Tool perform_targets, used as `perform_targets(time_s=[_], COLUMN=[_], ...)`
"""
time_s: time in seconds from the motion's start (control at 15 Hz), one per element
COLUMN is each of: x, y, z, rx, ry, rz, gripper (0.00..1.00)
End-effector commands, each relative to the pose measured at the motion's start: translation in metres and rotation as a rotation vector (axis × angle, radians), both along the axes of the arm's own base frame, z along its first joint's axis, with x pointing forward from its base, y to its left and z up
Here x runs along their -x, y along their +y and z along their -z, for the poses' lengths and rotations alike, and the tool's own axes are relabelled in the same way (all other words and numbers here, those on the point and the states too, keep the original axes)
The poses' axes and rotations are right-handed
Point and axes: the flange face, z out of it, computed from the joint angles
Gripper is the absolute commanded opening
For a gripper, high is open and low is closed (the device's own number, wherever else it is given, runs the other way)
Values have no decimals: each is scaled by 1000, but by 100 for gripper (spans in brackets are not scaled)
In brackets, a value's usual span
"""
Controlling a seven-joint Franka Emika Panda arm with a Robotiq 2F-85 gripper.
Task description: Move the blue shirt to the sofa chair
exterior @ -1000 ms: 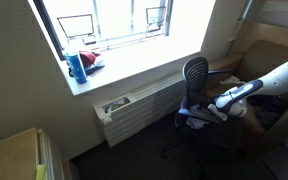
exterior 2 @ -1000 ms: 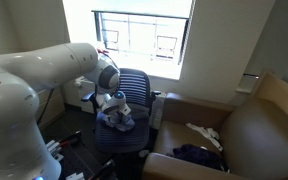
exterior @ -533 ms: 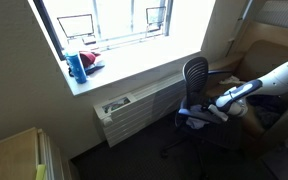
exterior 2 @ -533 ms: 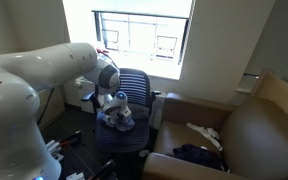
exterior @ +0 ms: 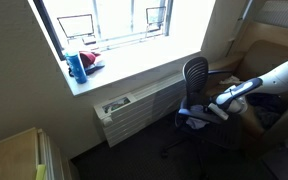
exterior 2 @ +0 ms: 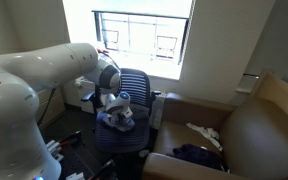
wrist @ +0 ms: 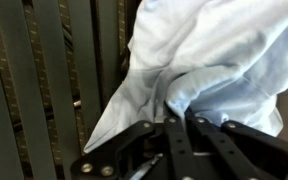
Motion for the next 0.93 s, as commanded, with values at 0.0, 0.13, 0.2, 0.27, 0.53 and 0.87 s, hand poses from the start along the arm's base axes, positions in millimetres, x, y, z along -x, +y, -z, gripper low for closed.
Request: perform_targets(time_s=[0.0,0.13,0.2,0.27,0.53,0.87], x=[-15,-28,-30,-35,-46,-36], y=[-12,-24,-29,-31,-37,-51], z=[-7,-52,-76,-94,-181,-295], rx=[53,166,208,251,404,442], ry=[31,-46,-64,-114,-286,-575], rz=[-24,-85,-110,-124,-154,26], gripper=[2,2,2,2,2,2])
